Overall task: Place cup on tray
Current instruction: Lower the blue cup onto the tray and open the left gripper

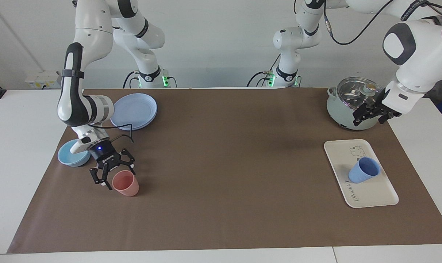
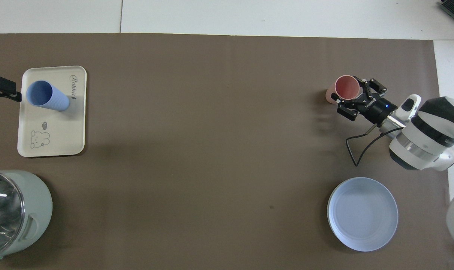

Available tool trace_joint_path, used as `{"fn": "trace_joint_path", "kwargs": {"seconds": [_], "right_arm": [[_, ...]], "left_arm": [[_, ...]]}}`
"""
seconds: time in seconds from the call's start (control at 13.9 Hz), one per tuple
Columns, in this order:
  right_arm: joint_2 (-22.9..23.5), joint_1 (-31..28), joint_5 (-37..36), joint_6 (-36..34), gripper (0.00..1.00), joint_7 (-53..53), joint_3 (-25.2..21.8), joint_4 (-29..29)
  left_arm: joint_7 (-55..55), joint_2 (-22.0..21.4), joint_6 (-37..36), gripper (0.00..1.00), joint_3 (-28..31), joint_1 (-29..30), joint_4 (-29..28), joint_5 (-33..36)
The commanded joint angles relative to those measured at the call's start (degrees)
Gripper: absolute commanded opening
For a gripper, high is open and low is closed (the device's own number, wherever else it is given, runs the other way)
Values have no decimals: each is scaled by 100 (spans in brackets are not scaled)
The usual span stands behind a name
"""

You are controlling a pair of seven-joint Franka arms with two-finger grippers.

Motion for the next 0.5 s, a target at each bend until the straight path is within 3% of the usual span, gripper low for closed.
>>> {"fn": "trace_joint_path", "kwargs": {"seconds": [0.0,0.22,0.43], "right_arm": [[-510,247,150,633,100,450,39,-200],[-774,651,133,1318,100,1241,39,-191],[-1021,1090,133,2162,100,1946,39,-191]], "left_arm": [[44,-388,-193,100,37,-207,-13,233],[53,-837,-149,100,37,-207,-513,224],[35,-882,-88,100,37,-199,-576,50]]}}
